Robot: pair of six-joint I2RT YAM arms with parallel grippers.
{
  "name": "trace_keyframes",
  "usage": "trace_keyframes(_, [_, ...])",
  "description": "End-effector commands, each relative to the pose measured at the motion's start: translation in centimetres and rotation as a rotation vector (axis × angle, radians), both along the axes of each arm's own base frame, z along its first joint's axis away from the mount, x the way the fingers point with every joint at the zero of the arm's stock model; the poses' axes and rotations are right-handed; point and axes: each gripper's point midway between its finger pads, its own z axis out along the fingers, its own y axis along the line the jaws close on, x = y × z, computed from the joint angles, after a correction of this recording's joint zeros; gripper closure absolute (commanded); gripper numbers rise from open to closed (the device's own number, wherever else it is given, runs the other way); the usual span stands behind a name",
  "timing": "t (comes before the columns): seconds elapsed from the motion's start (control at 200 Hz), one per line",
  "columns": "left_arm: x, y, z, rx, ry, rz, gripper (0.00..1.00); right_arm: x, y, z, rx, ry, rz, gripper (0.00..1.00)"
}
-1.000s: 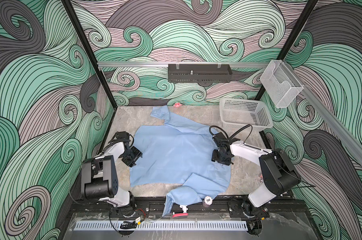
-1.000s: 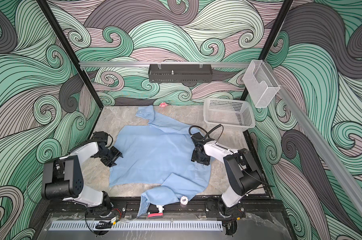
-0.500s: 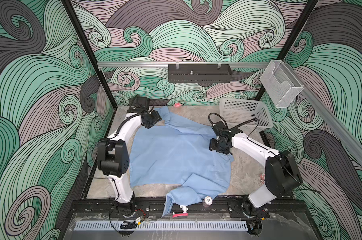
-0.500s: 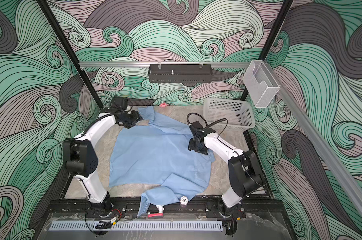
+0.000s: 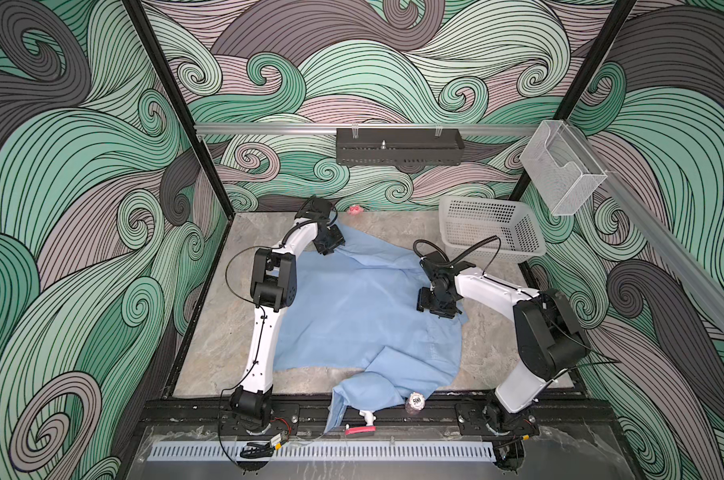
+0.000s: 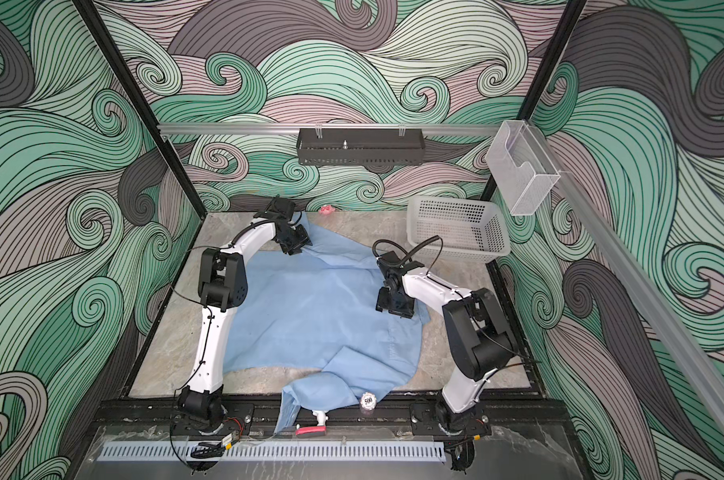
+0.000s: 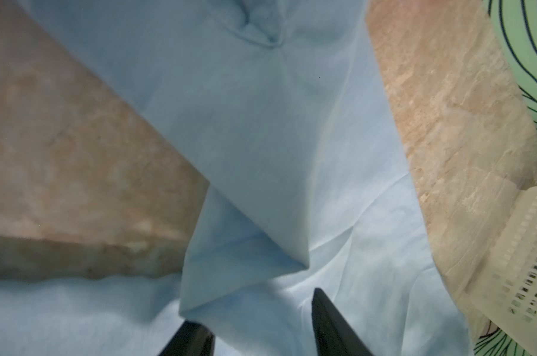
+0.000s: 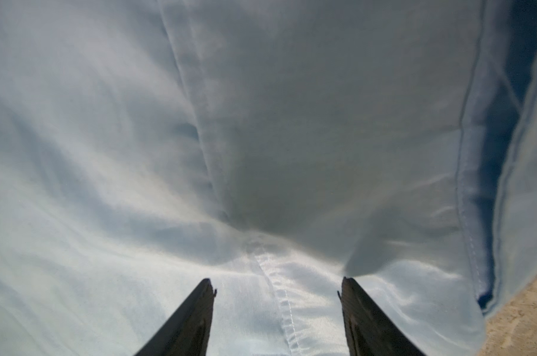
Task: Fold and stack the long sleeve shirts
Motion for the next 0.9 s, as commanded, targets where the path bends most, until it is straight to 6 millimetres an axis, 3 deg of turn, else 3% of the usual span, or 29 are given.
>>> trace_keyframes(0.0, [0.1, -1.1, 1.1, -0.022, -0.005, -0.019, 0.70, -0.7, -0.2, -1.5, 0.000, 0.038, 0.000, 0.36])
trace_keyframes(0.07, [0.8, -1.7, 2.7, -0.049, -0.057, -0.028, 0.87, -1.0, -0.2, -2.3, 0.005, 0.060, -0.003, 0.39])
trace_keyframes(0.15, [2.3, -3.1, 5.8, -0.099, -0.175, -0.060, 1.00, -1.4, -0.2, -3.1, 0.006, 0.082, -0.003, 0.44])
trace_keyframes(0.31, [5.8, -4.7, 11.6, -0.113, -0.423, -0.081, 1.00, -2.1, 0.0, -3.7, 0.019, 0.106, 0.005, 0.55])
trace_keyframes(0.57, [11.5, -6.2, 13.3, -0.229, -0.599, 0.003, 1.00, -2.8, 0.6, -3.9, 0.033, 0.128, 0.030, 0.62])
trace_keyframes(0.74, [14.0, -5.9, 13.8, -0.228, -0.711, 0.067, 1.00, -3.4, 0.8, -3.9, 0.047, 0.143, 0.053, 0.62])
trace_keyframes(0.79, [14.5, -5.9, 13.2, -0.238, -0.713, 0.077, 0.84, -3.4, 0.8, -3.6, 0.050, 0.134, 0.059, 0.60])
trace_keyframes(0.856, [14.6, -6.0, 13.0, -0.256, -0.712, 0.072, 0.55, -3.1, 1.0, -3.1, 0.057, 0.118, 0.070, 0.57])
trace_keyframes(0.891, [14.4, -5.9, 13.2, -0.255, -0.706, 0.063, 0.45, -2.9, 1.0, -2.7, 0.059, 0.107, 0.075, 0.55])
